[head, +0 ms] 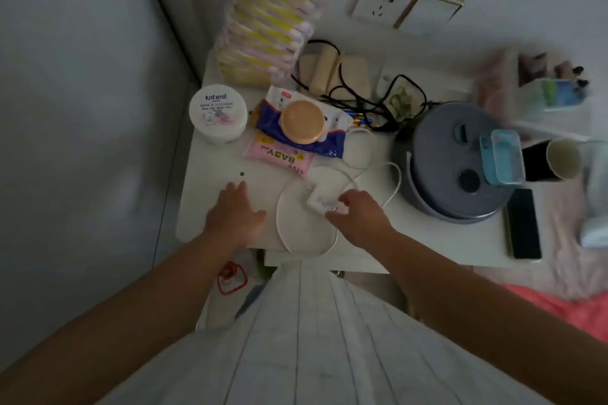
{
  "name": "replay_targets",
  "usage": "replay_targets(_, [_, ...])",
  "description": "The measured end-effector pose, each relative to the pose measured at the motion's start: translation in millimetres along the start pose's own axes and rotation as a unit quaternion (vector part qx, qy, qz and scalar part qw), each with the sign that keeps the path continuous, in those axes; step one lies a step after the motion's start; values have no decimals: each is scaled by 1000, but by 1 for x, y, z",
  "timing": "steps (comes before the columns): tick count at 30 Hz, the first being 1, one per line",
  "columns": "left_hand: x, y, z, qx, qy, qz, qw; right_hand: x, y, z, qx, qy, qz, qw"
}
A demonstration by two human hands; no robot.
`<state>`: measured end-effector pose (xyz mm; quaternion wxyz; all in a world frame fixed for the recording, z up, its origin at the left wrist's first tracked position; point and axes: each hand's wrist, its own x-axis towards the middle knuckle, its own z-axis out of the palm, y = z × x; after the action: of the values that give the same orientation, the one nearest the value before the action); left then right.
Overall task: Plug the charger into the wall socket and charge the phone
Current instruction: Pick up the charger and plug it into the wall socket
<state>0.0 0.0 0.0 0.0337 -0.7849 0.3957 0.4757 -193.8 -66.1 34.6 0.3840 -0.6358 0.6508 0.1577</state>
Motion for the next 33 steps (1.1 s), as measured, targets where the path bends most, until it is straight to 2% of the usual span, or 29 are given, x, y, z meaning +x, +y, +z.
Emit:
replay_targets(4, [-4,-3,3,93,-12,2,996,17,-18,6,-66,12,-8,998])
replay_targets(9, [-5,-10,-7,96,-25,7,995,27,-25,15,-139,5,-17,990])
replay_targets(12, [-6,-9,-12,86,-36,5,996,28,-28,11,-132,2,-12,991])
replay_targets(14, [-5,-3,-16,80,-46,-6,996,27,-32,4,-77,11,8,997])
replay_targets(16, [-7,12,-21,13,-51,-1,999,22,-40,-7,30,15,28,999])
replay_targets(19, [-14,50,-27,-159,-93,85,979,13,-54,-30,226,3,18,974])
replay_targets(21, [-21,76,-28,-197,-143,145,959,7,-59,-46,314,1,4,949])
replay_targets(23, [-26,98,-25,-227,-160,187,942,3,-64,-63,364,9,-4,931])
replay_targets(28, [-34,132,-24,-335,-115,192,915,-1,-60,-109,446,20,-50,893])
replay_targets(33, [-36,148,-20,-330,-53,184,924,20,-47,-144,508,56,-55,858])
